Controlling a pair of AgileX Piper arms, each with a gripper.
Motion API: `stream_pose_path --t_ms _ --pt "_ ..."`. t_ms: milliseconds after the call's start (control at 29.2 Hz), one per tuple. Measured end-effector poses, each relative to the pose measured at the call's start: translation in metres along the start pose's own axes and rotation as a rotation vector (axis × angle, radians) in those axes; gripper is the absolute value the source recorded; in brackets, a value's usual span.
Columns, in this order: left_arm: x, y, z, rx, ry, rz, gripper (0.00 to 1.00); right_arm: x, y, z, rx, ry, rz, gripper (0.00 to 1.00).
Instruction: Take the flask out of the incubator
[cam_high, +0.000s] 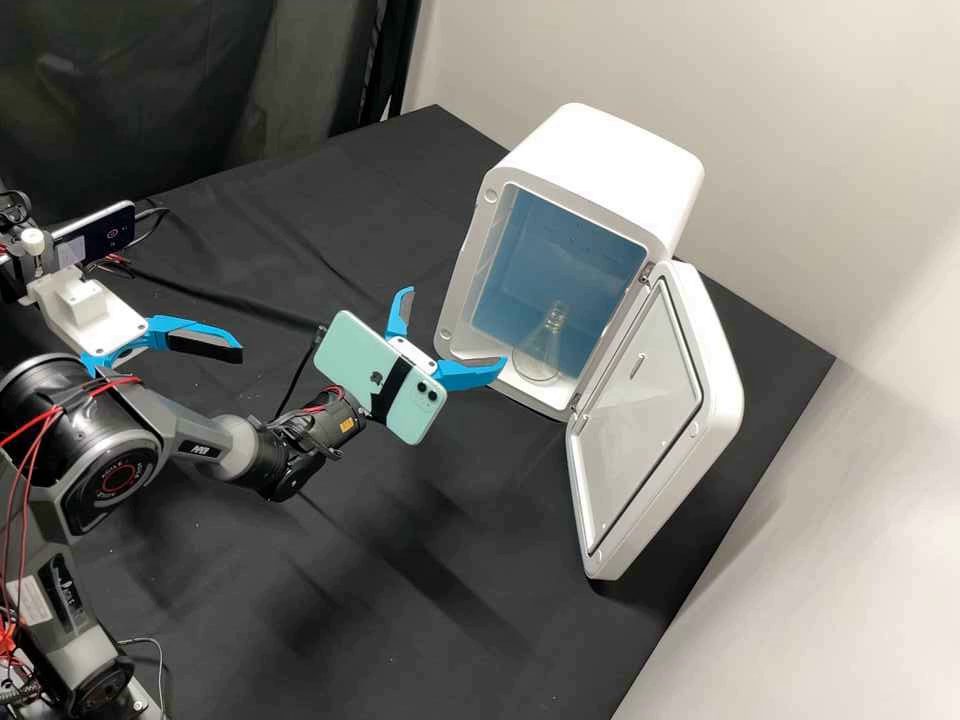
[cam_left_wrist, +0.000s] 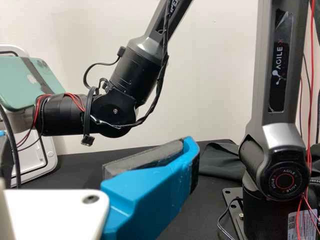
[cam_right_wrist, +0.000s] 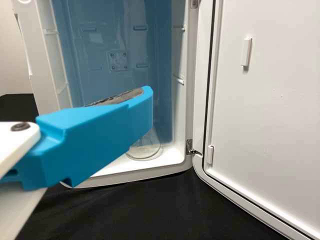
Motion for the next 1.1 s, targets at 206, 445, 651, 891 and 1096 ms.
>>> stream_pose_path --t_ms 206,445,651,891,1096 --pt "0.0 0.0001 -0.001 0.002 -0.002 0.0 1.0 0.0 0.0 0.0 0.0 0.0 0.0 1.0" --pt "-0.004 0.0012 -0.014 -0.059 0.006 0.016 1.0 0.0 0.0 0.0 0.0 0.0 0.0 1.0" --pt "-0.006 0.003 -0.025 -0.093 0.034 0.038 1.0 0.0 0.0 0.0 0.0 0.0 0.0 1.0" --pt "-0.008 -0.0004 -0.016 -0.084 0.015 0.035 1.0 0.0 0.0 0.0 0.0 0.0 0.0 1.0" --pt "-0.007 -0.0017 -0.008 -0.058 0.006 0.035 1.0 0.0 0.0 0.0 0.0 0.0 0.0 1.0"
